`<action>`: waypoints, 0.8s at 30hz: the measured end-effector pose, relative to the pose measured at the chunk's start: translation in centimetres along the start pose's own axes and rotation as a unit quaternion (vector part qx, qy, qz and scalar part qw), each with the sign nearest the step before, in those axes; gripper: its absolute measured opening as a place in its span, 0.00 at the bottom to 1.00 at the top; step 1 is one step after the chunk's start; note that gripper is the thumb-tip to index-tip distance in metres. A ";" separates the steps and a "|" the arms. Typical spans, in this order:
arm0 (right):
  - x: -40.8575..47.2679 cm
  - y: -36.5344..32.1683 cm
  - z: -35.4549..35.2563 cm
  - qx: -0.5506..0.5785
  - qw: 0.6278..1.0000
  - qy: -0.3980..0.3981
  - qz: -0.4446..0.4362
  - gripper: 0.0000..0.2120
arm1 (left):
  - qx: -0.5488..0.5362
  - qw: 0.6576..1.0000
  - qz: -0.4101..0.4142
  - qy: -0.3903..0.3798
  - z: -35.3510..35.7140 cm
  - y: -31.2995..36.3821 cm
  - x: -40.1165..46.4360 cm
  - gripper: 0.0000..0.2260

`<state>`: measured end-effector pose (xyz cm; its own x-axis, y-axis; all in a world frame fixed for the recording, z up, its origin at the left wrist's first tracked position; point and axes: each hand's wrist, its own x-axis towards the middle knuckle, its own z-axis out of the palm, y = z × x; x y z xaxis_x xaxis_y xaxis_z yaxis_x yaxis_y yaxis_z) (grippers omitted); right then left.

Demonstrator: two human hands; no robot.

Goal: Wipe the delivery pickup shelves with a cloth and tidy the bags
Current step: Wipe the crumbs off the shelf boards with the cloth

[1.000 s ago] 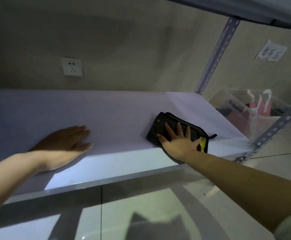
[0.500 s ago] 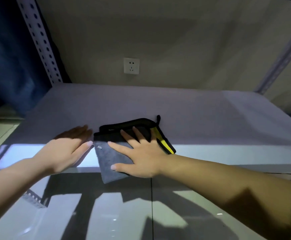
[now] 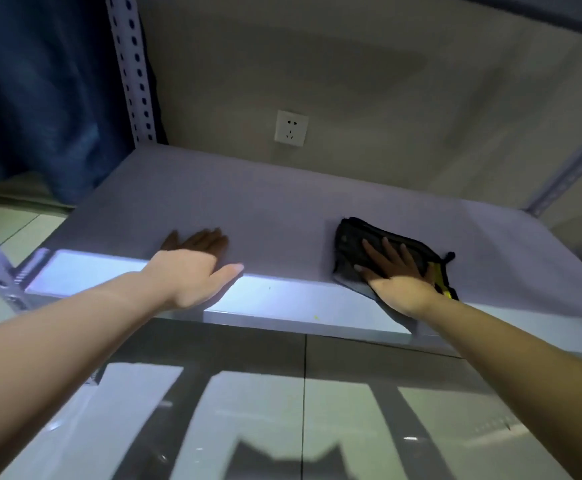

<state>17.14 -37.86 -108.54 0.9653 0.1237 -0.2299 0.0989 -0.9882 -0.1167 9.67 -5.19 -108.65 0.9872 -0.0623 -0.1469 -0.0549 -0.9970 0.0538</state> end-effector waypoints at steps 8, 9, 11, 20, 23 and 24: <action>-2.9 -9.9 1.8 -0.016 0.992 0.010 -0.126 0.35 | 0.027 0.999 0.019 -0.041 -0.3 -0.7 -1.1 0.45; -3.0 -10.2 1.9 -0.013 0.990 0.010 -0.140 0.33 | 0.028 0.999 0.020 -0.042 -0.2 -0.8 -1.1 0.47; -2.6 -9.2 1.6 0.004 0.986 -0.004 -0.166 0.31 | 0.023 0.999 0.022 -0.033 0.1 -1.1 -1.1 0.49; 0.2 -0.4 0.7 0.029 0.997 0.033 0.062 0.29 | 0.029 0.999 0.027 -0.011 0.2 -1.3 -0.9 0.46; -1.1 -2.5 0.8 0.034 0.994 0.024 0.099 0.33 | 0.032 0.999 0.026 -0.010 0.1 -1.2 -1.0 0.47; -1.4 -3.6 0.9 0.036 0.994 0.019 0.099 0.35 | 0.032 0.999 0.024 -0.012 0.1 -1.2 -1.1 0.47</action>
<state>15.23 -34.43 -108.65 0.9727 -0.0775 -0.2189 -0.1103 -0.9837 -0.1419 8.66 -3.92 -108.69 0.9791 -0.1113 -0.1700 -0.1133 -0.9936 -0.0017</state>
